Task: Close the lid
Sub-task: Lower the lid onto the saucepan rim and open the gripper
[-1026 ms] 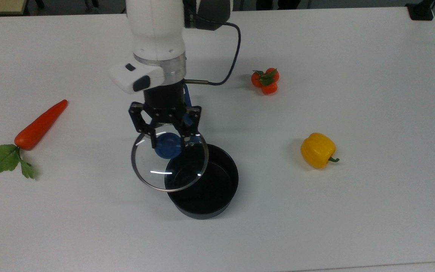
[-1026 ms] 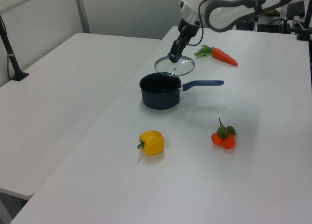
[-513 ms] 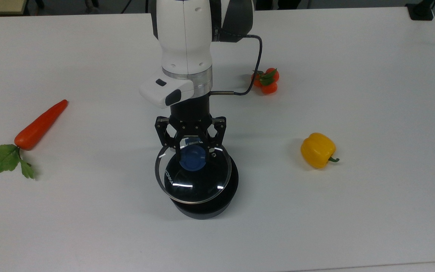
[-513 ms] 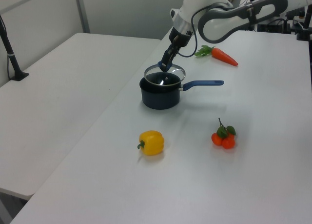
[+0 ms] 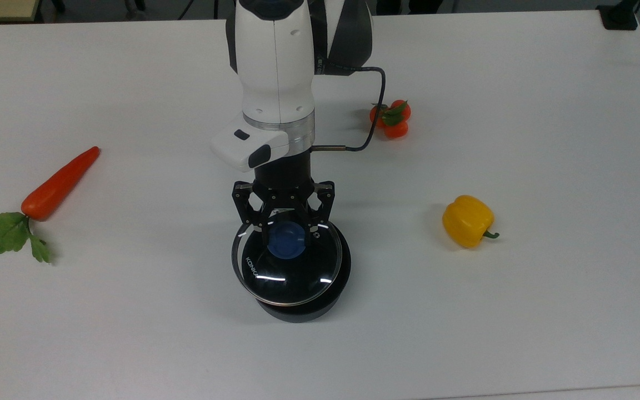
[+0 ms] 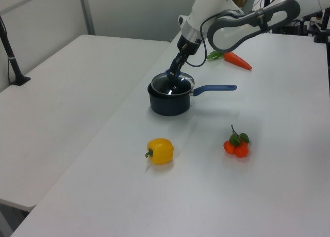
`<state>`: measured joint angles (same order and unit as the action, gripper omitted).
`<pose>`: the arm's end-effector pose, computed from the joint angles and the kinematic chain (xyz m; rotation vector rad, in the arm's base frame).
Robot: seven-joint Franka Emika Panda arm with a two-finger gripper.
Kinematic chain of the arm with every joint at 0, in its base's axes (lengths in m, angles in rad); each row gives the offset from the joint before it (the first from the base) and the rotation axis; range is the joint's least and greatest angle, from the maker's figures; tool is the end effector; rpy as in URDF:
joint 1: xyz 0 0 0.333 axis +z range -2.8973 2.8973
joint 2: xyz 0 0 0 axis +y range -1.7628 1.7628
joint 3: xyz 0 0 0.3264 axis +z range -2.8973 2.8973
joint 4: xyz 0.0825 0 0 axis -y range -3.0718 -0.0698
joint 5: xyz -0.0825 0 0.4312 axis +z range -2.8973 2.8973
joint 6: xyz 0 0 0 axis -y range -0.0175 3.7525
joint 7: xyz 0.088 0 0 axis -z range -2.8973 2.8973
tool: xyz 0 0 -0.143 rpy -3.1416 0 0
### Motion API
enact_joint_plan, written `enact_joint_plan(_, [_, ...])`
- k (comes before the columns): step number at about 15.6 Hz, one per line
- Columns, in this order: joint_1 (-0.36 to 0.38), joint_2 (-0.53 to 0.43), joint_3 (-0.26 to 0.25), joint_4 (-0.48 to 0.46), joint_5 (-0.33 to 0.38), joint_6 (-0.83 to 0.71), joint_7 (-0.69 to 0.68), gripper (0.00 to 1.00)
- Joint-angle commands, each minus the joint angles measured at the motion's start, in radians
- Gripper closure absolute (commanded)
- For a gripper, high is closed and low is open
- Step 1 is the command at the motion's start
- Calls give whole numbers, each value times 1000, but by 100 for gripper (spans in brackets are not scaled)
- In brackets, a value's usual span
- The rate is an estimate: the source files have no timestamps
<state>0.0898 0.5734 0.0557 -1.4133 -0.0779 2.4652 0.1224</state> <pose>0.8109 0.1085 0.3778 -3.0221 -0.0841 -0.7395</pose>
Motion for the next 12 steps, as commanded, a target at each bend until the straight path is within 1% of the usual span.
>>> enact_joint_plan(1, [21, 14, -7, 28, -16, 14, -4, 59])
enact_joint_plan(7, [22, 16, -7, 36, -16, 17, -7, 58])
enact_joint_plan(12, [22, 33, -7, 46, -14, 83, -6, 58])
